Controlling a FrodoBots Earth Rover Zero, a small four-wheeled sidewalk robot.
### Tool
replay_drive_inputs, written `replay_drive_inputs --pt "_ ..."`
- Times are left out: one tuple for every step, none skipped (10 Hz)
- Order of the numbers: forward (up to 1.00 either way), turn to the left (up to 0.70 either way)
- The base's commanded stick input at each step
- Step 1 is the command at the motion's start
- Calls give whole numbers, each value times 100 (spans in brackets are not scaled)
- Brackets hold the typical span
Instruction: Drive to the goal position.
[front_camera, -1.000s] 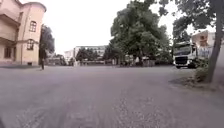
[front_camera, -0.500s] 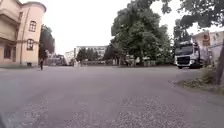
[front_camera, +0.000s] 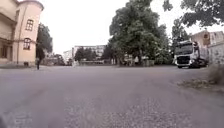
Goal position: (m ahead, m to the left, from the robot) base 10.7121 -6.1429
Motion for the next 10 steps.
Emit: replay_drive_inputs --pt "60 0" --pt "60 0" --pt "60 0" --pt "60 0" --pt "60 0" --pt "60 0" --pt "60 0" --pt "60 0" --pt "60 0" --pt "60 0"
